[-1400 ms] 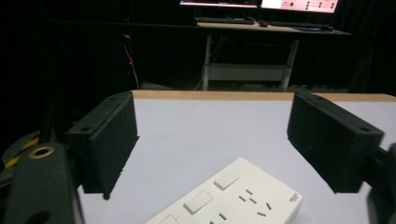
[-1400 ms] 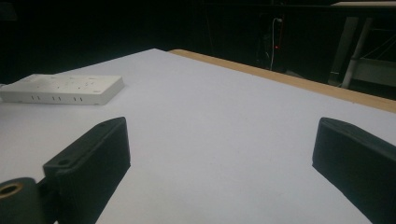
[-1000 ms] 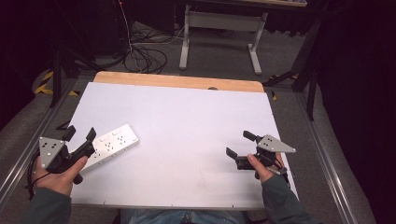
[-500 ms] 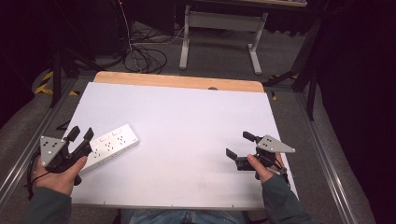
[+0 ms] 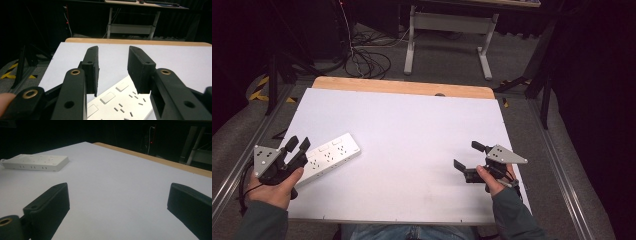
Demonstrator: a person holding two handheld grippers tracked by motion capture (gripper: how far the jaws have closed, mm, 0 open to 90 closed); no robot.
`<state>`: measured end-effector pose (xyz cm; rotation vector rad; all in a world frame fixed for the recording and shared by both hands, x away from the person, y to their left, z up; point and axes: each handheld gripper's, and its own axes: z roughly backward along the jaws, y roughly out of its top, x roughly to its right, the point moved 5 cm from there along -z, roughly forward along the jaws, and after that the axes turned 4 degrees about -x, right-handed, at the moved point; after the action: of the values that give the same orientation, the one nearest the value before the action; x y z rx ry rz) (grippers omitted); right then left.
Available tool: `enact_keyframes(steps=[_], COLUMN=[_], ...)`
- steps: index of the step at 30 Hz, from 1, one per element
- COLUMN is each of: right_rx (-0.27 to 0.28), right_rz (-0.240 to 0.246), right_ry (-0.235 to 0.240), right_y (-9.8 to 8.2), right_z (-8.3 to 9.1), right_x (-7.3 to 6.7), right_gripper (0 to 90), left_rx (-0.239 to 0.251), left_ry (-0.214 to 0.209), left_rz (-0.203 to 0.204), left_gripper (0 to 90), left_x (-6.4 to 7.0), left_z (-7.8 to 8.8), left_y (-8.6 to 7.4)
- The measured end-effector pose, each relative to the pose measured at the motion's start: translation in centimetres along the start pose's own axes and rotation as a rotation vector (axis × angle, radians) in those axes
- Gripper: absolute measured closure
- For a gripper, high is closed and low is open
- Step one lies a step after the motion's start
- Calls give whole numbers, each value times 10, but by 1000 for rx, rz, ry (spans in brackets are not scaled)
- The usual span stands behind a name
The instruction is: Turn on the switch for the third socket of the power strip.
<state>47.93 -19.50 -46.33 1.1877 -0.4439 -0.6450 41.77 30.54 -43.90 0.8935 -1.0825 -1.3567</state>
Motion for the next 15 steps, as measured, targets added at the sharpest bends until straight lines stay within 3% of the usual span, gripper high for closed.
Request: enact_keyframes(steps=[15], right_rx=[0], right_rz=[1], right_ry=[0], right_y=[0], right_z=[0], right_x=[0], right_gripper=[45], left_rx=[-14], left_ry=[1], left_rz=[2], left_gripper=[620], left_x=[-1], left_z=[0], left_y=[-1])
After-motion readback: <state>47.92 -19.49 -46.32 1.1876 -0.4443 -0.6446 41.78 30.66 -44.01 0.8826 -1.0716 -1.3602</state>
